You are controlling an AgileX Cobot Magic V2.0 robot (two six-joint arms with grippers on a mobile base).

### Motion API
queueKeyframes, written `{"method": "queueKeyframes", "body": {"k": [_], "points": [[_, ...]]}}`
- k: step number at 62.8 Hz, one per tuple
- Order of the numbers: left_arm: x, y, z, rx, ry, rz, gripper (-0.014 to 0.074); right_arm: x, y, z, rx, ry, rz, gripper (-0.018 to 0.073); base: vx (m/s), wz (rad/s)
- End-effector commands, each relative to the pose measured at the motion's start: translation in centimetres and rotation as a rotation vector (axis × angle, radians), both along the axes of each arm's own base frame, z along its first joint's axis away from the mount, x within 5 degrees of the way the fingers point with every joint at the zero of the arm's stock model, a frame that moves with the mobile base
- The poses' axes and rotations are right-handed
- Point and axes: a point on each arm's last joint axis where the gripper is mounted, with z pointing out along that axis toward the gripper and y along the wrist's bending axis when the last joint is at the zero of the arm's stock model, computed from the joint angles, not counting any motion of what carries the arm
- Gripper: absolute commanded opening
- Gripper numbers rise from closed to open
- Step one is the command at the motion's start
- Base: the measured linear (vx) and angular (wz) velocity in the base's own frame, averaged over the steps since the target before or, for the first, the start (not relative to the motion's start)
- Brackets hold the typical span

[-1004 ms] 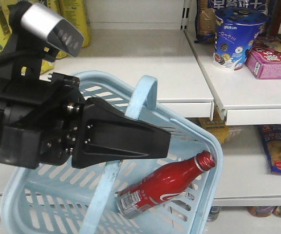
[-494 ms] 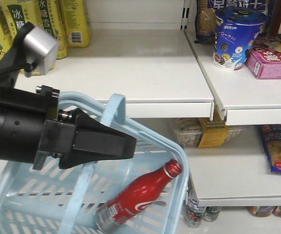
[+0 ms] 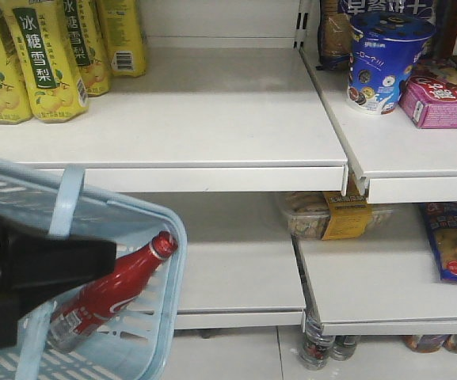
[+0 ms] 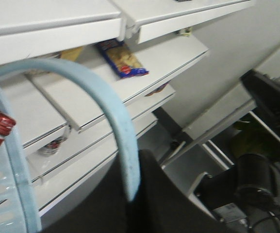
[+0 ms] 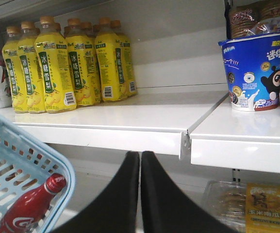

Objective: Place coke in basket with both arms
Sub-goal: 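Lower the basket with the bottle using the left gripper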

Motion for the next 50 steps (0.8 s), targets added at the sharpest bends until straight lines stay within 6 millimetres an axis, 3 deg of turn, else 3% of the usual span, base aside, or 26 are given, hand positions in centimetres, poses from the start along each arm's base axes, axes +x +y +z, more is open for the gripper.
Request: {"method": "queueKeyframes", "body": {"k": [1, 15, 37, 50], "points": [[-0.3, 1.2, -0.1, -0.064, -0.128, 0.121, -0.0006, 0.1, -0.2, 0.8, -0.016, -0.025, -0.028, -0.0005, 0.0, 0.0], [-1.6, 3.8, -5.7, -0.04, -0.146, 0.32, -0.0006, 0.1, -0.2, 0.8, -0.017, -0.026, -0.027, -0.0005, 0.0, 0.0], [-4.2, 6.9, -12.0, 0.01, -0.404, 0.424, -0.0006, 0.1, -0.2, 0.8, -0.017, -0.026, -0.027, -0.0005, 0.0, 0.0], [-4.9, 7.7, -16.3, -0.024, -0.439, 0.479, -0.0006, 0.1, -0.2, 0.8, -0.016, -0.026, -0.028, -0.0005, 0.0, 0.0]]}}
